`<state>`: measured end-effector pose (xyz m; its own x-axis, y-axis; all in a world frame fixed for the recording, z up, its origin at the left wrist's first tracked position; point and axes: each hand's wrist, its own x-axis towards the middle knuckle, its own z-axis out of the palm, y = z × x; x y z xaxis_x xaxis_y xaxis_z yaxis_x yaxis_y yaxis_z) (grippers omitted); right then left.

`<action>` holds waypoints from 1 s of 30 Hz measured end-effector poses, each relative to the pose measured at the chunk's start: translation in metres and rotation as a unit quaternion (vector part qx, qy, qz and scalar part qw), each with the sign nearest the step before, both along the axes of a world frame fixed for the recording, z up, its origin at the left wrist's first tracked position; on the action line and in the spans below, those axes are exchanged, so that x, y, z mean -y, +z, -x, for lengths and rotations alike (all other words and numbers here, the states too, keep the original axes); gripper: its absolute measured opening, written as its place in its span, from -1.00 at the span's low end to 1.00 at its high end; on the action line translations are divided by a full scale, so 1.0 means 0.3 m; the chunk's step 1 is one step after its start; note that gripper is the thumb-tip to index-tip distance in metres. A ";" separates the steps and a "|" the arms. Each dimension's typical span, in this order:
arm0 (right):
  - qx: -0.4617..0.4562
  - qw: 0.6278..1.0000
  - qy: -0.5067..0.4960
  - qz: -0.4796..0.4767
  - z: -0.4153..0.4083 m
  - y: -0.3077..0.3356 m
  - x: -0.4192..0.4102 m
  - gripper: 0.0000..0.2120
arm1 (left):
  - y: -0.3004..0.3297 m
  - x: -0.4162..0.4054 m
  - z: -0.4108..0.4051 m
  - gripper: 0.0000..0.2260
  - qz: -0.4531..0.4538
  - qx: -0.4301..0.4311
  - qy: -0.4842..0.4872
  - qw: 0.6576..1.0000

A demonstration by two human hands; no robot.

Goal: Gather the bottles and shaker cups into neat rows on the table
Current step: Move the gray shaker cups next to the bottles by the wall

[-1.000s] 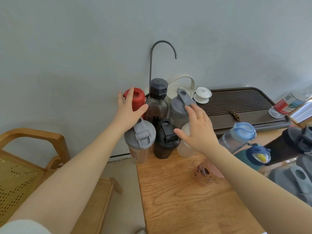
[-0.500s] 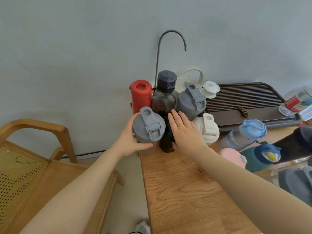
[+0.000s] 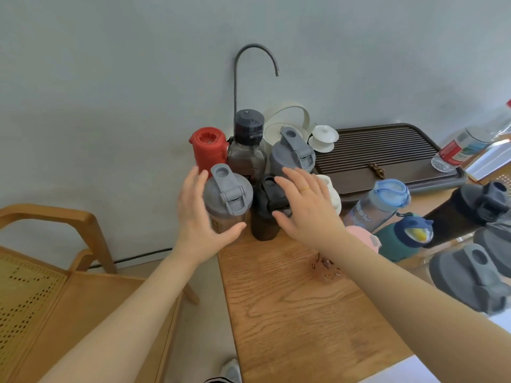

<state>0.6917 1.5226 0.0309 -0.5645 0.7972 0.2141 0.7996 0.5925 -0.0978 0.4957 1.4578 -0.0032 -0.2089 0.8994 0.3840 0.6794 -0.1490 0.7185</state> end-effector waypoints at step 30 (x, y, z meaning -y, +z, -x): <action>-0.070 0.969 -0.123 0.204 -1.338 0.078 -0.087 -0.44 | 0.119 0.024 -1.235 0.08 0.176 -0.161 -0.152 0.959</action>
